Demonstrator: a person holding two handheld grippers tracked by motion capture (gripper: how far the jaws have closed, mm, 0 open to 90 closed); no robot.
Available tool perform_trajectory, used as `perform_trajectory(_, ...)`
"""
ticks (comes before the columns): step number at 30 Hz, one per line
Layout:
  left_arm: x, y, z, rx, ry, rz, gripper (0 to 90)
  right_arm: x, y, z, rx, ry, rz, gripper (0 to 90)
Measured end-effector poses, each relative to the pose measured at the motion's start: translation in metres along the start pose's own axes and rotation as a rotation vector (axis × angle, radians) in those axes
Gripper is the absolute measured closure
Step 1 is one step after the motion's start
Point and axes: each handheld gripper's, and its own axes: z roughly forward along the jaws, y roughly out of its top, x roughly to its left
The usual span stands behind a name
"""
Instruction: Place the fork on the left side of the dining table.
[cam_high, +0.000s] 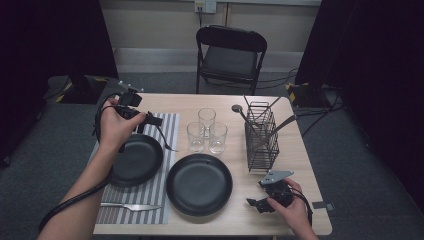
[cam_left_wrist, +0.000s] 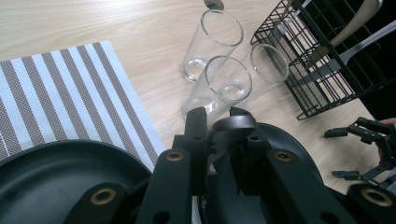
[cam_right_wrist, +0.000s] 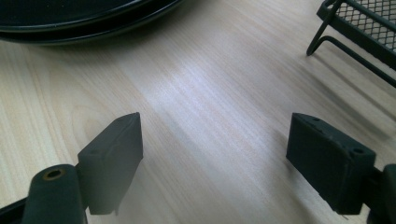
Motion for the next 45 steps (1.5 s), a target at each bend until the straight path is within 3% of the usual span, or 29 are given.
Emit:
perform_trajectory(10, 0.003, 0.004, 0.004, 0.006, 0.005, -0.004, 77.9, 0.002, -0.002, 0.003, 0.005, -0.01, -0.023, 16.8)
perform_trajectory(22, 0.01, 0.007, 0.012, 0.01, -0.002, 0.003, 77.9, 0.004, -0.007, 0.004, -0.031, -0.02, -0.046, 15.4)
perform_trajectory(35, 0.021, 0.012, 0.019, 0.013, 0.001, 0.008, 77.9, 0.002, -0.016, 0.006, -0.114, -0.021, -0.042, 14.7)
perform_trajectory(45, 0.029, 0.015, 0.025, 0.015, 0.011, 0.007, 77.9, 0.002, -0.015, 0.006, -0.11, -0.022, -0.043, 14.6)
